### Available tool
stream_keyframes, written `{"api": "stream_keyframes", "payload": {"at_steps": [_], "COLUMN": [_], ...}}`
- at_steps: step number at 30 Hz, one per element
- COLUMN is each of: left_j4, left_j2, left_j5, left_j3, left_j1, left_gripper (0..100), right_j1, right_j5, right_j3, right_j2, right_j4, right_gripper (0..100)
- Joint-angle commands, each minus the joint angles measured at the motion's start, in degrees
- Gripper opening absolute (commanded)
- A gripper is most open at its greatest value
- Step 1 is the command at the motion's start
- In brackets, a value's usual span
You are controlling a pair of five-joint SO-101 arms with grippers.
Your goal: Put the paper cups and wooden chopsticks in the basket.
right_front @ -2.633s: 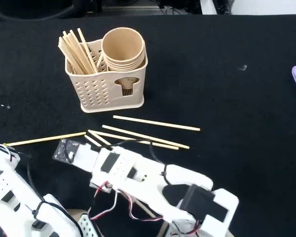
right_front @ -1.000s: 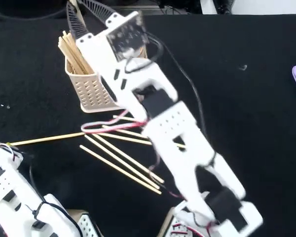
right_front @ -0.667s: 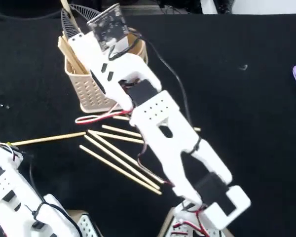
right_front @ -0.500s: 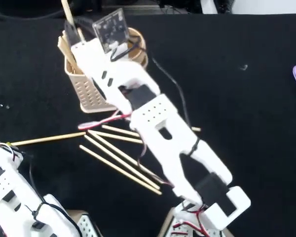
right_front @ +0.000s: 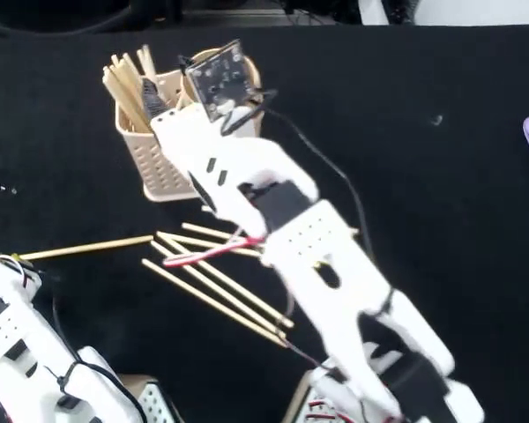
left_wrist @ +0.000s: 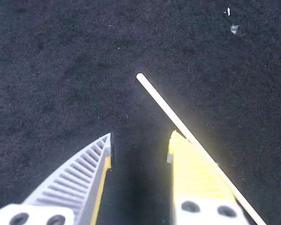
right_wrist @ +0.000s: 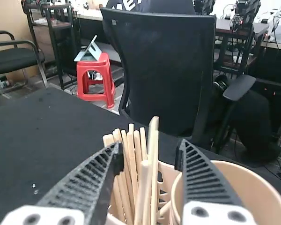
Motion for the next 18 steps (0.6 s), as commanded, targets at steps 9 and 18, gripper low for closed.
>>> {"api": "stream_keyframes", "payload": {"at_steps": [9,18], "left_j4": [-0.9,-3.6], "left_j2": [0.0,0.7], "left_j5": [-0.1,-3.6], "left_j3": [-0.4,0.6], "left_j1": [1.2,6.4], "left_gripper": [20,21], "right_j1": [0.1,0.0], "right_j5": [9.1,12.5], "right_j3": [-2.1,29.8], "right_j2": [-19.0,-20.3], "right_j4": [43.3,38.9], "right_gripper": [12.1,12.1]}}
